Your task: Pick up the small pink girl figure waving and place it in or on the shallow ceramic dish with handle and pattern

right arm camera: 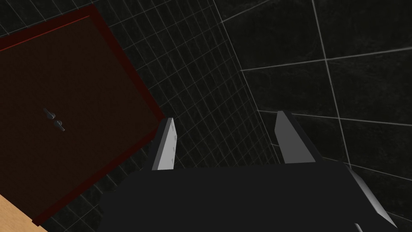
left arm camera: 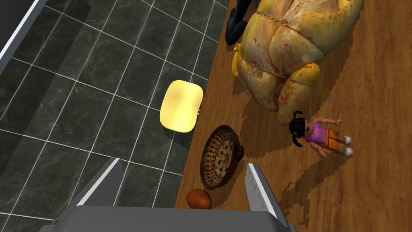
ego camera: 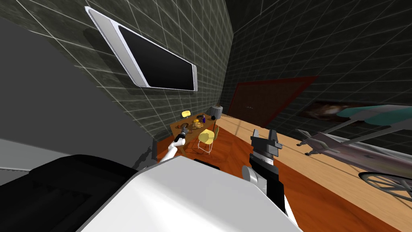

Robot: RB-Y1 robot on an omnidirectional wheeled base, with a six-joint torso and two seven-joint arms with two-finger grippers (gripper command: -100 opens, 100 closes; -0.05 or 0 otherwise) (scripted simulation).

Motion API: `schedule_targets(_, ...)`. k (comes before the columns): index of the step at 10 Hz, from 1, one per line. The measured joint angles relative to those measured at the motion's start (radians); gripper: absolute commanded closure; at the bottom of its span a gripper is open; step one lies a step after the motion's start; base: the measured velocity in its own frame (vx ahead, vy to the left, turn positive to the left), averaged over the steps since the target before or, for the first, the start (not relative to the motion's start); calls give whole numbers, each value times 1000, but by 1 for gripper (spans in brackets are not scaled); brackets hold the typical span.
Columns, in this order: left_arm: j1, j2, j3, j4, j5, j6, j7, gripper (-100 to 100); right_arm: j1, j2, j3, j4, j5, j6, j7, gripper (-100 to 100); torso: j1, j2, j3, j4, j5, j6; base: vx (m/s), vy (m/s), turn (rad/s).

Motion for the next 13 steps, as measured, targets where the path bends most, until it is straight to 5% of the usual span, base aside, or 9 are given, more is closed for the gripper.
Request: schedule_targets(13, -179, 5, 82, 329, 30, 114, 13, -100, 0, 0, 0, 0, 0, 0, 0, 0, 1, -1, 0, 0, 0, 0, 18, -21, 9)
